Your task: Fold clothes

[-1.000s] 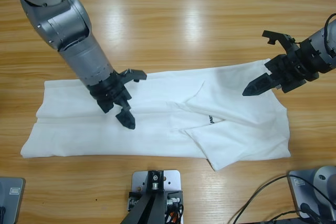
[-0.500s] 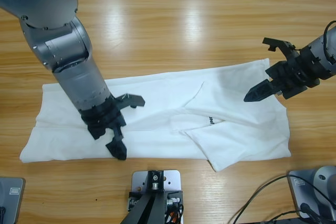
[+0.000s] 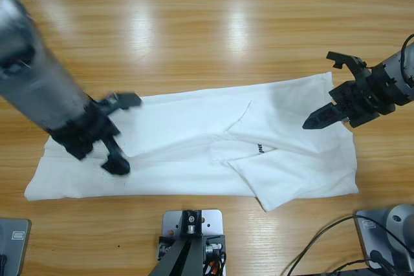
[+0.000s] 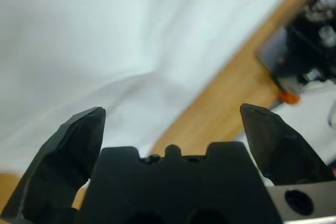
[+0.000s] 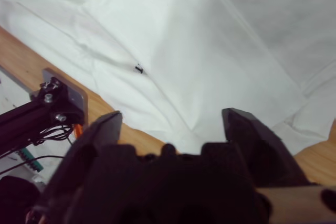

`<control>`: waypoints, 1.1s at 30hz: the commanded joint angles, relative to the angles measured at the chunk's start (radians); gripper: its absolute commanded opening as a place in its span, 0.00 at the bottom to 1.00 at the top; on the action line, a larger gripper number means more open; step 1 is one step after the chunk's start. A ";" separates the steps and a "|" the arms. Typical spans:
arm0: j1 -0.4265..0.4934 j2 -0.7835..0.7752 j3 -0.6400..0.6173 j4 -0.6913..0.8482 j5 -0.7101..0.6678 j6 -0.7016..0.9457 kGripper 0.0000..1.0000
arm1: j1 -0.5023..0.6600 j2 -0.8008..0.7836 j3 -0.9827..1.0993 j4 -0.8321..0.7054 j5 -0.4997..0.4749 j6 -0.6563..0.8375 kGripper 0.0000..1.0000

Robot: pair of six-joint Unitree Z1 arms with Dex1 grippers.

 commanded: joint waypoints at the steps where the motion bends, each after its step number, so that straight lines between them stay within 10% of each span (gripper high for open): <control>1: 0.143 -0.056 0.111 -0.072 0.107 -0.236 0.57 | 0.012 -0.030 0.045 -0.043 -0.019 0.010 0.46; 19: 0.245 0.197 0.112 -0.150 0.081 -0.413 0.56 | 0.012 0.000 0.052 -0.085 -0.020 0.018 0.46; 33: 0.245 0.057 0.225 -0.059 0.065 -0.420 0.57 | 0.012 0.009 0.063 -0.102 -0.021 0.018 0.46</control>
